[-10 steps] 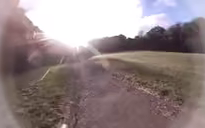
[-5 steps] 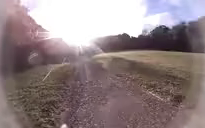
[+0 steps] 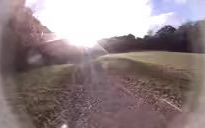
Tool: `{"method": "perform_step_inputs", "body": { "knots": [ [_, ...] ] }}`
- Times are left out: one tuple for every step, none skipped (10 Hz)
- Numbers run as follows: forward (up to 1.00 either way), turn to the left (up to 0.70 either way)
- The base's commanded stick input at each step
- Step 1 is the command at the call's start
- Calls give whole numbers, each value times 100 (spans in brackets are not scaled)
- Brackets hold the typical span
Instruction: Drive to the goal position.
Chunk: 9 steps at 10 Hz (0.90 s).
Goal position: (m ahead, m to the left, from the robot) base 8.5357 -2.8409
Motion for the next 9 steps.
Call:
{"method": "perform_step_inputs", "body": {
  "knots": [
    [50, 0],
    [50, 0],
    [50, 0],
    [50, 0],
    [50, 0],
    [50, 0],
    [50, 0],
    [50, 0],
    [50, 0]
  ]
}}
